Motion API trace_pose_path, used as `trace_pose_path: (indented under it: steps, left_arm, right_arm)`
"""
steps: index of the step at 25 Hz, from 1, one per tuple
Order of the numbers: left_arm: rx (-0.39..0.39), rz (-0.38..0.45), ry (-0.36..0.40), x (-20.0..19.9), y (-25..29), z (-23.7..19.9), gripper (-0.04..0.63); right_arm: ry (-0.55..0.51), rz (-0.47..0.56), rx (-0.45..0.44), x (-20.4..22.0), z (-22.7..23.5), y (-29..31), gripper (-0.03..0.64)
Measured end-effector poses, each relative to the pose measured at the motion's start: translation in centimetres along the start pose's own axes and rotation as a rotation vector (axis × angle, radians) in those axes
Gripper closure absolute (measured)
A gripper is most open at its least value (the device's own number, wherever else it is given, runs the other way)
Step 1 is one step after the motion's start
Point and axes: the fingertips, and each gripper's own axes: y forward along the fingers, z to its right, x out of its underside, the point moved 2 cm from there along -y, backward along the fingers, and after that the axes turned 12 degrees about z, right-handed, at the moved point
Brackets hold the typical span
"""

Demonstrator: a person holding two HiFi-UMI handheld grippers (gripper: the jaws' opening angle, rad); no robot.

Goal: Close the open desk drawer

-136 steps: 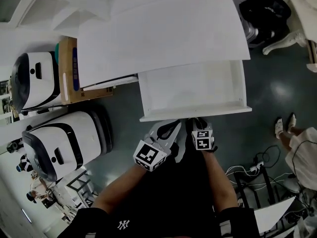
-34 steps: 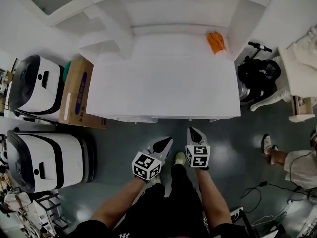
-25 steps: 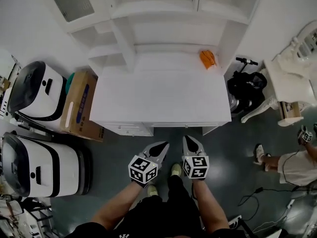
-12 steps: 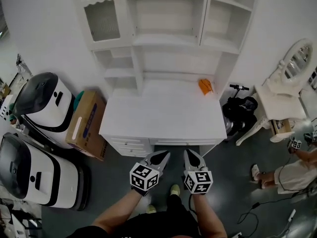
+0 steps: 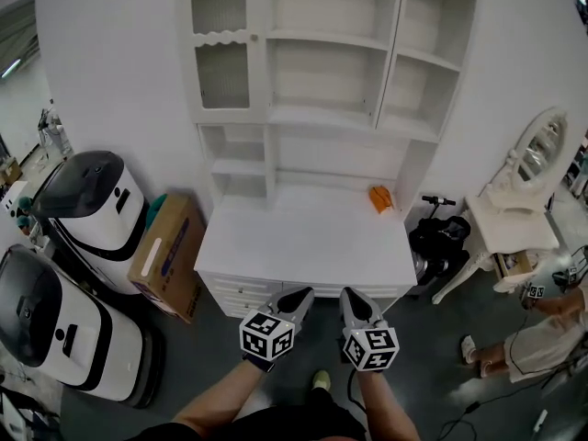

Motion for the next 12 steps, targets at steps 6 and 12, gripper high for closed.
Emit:
trace_pose_path:
  steps: [6, 12]
  left_arm:
    - [0.007, 0.027, 0.022, -1.6, -1.3, 0.6, 0.595]
    - [0.011, 0.043, 0.040, -2.8, -2.0, 1.0, 0.595]
  right_arm:
    - [-0.024, 0.022, -0.004, -1.7, -1.7, -0.6, 0.595]
    - [-0.030, 0.032, -0.005, -2.3, -2.6, -1.1, 0.594]
